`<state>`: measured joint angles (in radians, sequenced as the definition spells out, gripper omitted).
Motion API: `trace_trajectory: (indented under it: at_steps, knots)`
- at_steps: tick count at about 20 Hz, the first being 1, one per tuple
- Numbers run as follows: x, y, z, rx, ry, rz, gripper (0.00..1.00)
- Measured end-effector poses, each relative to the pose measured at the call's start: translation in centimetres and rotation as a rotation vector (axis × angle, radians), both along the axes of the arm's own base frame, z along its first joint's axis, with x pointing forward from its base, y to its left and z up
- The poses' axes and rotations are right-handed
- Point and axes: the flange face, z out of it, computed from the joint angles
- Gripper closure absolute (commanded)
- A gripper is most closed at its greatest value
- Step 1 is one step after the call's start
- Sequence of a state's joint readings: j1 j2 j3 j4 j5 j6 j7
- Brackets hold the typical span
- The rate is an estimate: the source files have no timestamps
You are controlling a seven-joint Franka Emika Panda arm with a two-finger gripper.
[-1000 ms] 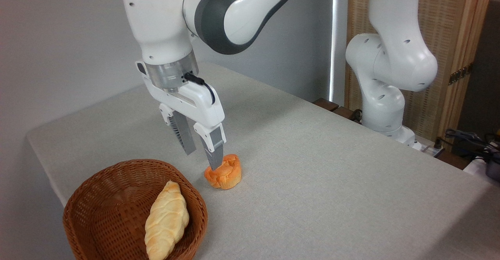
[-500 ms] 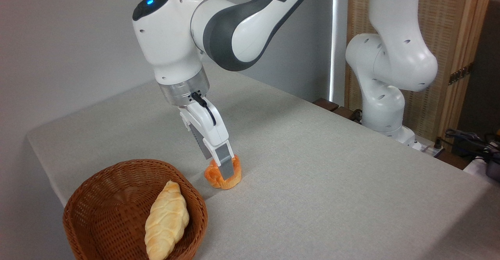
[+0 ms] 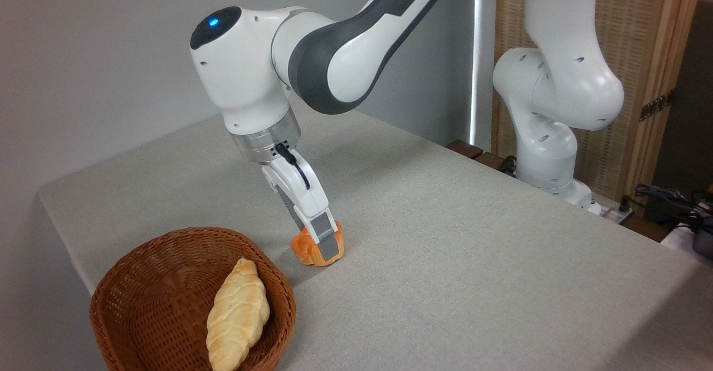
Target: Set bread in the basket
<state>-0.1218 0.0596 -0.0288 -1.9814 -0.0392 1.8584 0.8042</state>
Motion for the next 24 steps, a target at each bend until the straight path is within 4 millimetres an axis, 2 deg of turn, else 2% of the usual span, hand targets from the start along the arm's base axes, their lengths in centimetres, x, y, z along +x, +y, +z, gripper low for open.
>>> trace_trajectory:
  at_steps: [8, 9, 10, 11, 12, 24]
  knots:
    - [-0.3, -2.5, -1.1, 0.003, 0.020, -0.045, 0.00]
    - [-0.3, -2.5, -1.1, 0.003, 0.020, -0.045, 0.10]
    - [-0.3, -2.5, -1.1, 0.003, 0.020, -0.045, 0.28]
    - [-0.3, -2.5, -1.1, 0.003, 0.020, -0.045, 0.41]
    - [-0.3, -2.5, -1.1, 0.003, 0.020, -0.045, 0.47]
    - [-0.3, -2.5, -0.8, 0.002, 0.014, -0.045, 0.45]
